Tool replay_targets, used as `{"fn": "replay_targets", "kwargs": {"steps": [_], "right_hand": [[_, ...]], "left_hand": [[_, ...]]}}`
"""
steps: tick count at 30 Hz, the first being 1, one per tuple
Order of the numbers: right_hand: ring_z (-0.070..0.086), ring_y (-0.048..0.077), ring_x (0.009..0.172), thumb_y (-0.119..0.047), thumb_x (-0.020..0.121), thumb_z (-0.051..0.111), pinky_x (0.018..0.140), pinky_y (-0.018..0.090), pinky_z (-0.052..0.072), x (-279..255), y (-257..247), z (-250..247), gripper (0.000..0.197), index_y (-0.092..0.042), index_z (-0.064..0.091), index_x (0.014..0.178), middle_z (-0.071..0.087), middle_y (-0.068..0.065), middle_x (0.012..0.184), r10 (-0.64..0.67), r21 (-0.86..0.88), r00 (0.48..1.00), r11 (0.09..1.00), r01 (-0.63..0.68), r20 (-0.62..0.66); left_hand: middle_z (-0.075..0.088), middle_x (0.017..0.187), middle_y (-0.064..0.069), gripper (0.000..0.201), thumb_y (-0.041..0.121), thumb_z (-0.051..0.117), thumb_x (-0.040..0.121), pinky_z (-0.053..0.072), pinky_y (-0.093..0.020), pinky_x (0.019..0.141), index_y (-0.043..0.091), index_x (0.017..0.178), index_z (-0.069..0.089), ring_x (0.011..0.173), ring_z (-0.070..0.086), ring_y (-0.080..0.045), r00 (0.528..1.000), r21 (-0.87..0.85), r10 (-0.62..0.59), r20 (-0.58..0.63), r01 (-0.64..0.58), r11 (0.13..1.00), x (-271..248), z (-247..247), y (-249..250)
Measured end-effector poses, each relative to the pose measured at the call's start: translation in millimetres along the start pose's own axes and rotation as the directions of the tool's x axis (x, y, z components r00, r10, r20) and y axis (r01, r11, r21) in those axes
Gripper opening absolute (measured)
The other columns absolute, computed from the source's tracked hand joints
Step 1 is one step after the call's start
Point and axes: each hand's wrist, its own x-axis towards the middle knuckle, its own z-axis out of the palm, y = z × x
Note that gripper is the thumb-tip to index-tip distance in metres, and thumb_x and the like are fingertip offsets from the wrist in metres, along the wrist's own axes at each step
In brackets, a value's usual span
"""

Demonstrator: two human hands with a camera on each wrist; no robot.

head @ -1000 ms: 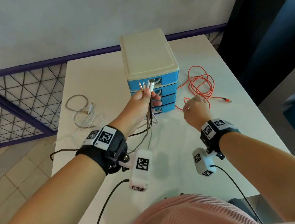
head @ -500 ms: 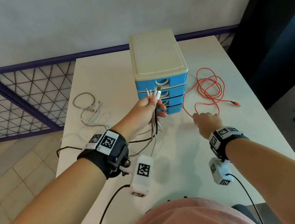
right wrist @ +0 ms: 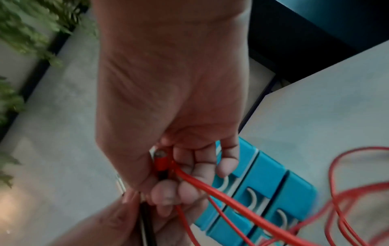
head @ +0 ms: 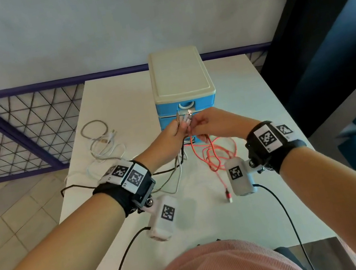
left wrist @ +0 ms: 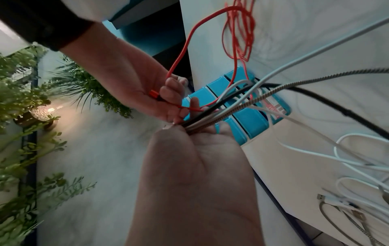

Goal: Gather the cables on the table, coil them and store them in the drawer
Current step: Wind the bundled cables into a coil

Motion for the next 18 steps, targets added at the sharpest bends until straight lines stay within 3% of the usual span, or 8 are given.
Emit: {"fn": "replay_targets", "kwargs": {"steps": [4,6,8,10,11,13,14,18], "right_hand": [[0.047,0.009,0.051,-0.012,0.094,0.053,0.058,0.021,0.041,-1,2,0,0.012,-0.006,0.063,0.09,0.05,-0.005,0.055,0.014,0.202,1.0,0.979,-0.011,-0.016],[0.039,0.009,0.052,-0.019,0.099,0.048,0.054,0.02,0.038,-1,6,3,0.022,-0.002,0.063,0.099,0.039,-0.004,0.057,0.002,0.418,1.0,0.908,0.005,-0.017],[0.031,0.01,0.051,-0.02,0.101,0.045,0.049,0.019,0.032,1,12,5,0.023,-0.005,0.061,0.096,0.033,-0.004,0.057,0.068,0.567,0.996,0.823,-0.02,-0.064],[0.036,0.014,0.052,-0.015,0.1,0.043,0.045,0.019,0.031,4,25,5,0.019,-0.011,0.059,0.091,0.04,0.0,0.061,0.191,0.42,0.974,0.899,-0.124,-0.121],[0.047,0.018,0.057,-0.014,0.099,0.043,0.047,0.02,0.036,5,31,4,0.017,-0.012,0.059,0.093,0.052,0.005,0.071,0.251,0.192,0.961,0.955,-0.227,-0.116],[0.062,0.027,0.091,-0.019,0.097,0.046,0.07,0.025,0.046,3,40,4,0.021,-0.014,0.062,0.11,0.064,0.012,0.109,0.289,-0.257,0.952,0.916,-0.307,-0.104],[0.061,0.028,0.105,-0.024,0.098,0.046,0.08,0.026,0.044,1,33,5,0.026,-0.015,0.061,0.118,0.062,0.012,0.122,0.242,-0.314,0.962,0.91,-0.271,-0.13],[0.054,0.012,0.117,-0.05,0.1,0.033,0.092,0.028,0.043,-13,-35,11,0.047,-0.022,0.051,0.132,0.056,-0.003,0.129,0.001,0.155,0.991,0.988,0.021,-0.136]], "left_hand": [[0.054,0.076,0.003,0.025,0.03,0.026,0.103,0.045,-0.021,0.064,0.021,0.089,0.045,0.069,0.057,-0.011,1.0,-0.099,-0.003,-0.015,0.002,0.995,-2,-4,7],[0.046,0.071,0.001,0.027,0.03,0.024,0.103,0.043,-0.024,0.06,0.021,0.084,0.041,0.061,0.047,-0.013,0.999,-0.127,-0.017,-0.051,0.01,0.992,-3,-7,13],[0.04,0.07,0.003,0.026,0.027,0.023,0.103,0.039,-0.02,0.056,0.018,0.085,0.039,0.057,0.039,-0.01,0.993,-0.172,-0.033,-0.111,0.013,0.985,-5,-12,18],[0.037,0.07,0.003,0.023,0.026,0.022,0.103,0.037,-0.023,0.057,0.013,0.093,0.038,0.055,0.034,-0.01,0.987,-0.236,-0.029,-0.157,-0.009,0.972,-7,-20,22],[0.036,0.07,0.003,0.022,0.025,0.022,0.104,0.038,-0.026,0.06,0.01,0.097,0.036,0.055,0.034,-0.01,0.984,-0.266,-0.023,-0.178,-0.025,0.964,-7,-24,23],[0.036,0.072,0.002,0.019,0.021,0.022,0.104,0.041,-0.028,0.062,0.007,0.103,0.035,0.055,0.035,-0.01,0.974,-0.307,-0.021,-0.225,-0.051,0.95,-8,-34,27],[0.036,0.072,0.002,0.018,0.019,0.023,0.104,0.043,-0.027,0.062,0.006,0.106,0.035,0.055,0.036,-0.01,0.971,-0.322,-0.021,-0.239,-0.059,0.945,-8,-39,29],[0.044,0.074,0.002,0.009,0.016,0.029,0.103,0.046,-0.026,0.061,0.01,0.108,0.031,0.057,0.041,-0.009,0.961,-0.292,-0.011,-0.276,-0.073,0.954,-6,-45,32]]}}
